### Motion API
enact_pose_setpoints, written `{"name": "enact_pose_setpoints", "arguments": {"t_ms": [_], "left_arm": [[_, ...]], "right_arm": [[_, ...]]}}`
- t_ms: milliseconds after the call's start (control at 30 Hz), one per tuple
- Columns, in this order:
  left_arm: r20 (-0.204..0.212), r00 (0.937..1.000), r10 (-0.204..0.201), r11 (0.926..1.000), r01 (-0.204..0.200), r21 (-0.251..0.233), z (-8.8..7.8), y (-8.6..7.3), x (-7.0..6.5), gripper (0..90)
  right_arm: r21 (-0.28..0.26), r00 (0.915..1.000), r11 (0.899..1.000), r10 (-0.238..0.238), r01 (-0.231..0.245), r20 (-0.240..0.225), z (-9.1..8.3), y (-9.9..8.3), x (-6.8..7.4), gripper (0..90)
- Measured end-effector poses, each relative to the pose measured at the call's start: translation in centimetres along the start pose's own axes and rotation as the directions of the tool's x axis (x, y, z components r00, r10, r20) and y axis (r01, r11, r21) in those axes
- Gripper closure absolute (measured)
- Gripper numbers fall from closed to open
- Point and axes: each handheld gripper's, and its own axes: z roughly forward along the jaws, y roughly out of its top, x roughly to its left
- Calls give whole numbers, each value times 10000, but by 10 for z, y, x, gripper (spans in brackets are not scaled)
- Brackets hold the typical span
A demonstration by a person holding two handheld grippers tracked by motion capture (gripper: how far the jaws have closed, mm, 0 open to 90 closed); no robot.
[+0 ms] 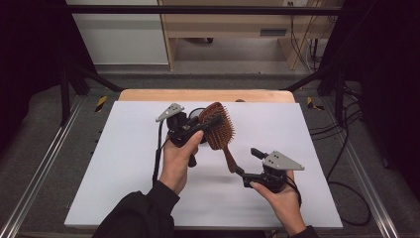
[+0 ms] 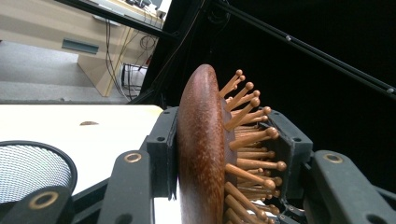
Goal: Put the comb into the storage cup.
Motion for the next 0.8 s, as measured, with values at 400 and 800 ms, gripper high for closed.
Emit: {"name": "enact_pose_setpoints", "arguments": {"t_ms": [400, 800], "left_arm": [[-122, 9990, 421, 9991, -422, -89, -4, 14, 0, 517], [-292, 9966, 765, 9969, -770, -172, -8, 28, 1, 516]], "right_arm": [[2, 9997, 9997, 261, -261, -22, -5, -4, -10, 79], [90, 9991, 9991, 421, -422, 110, -7, -7, -16, 65]]}}
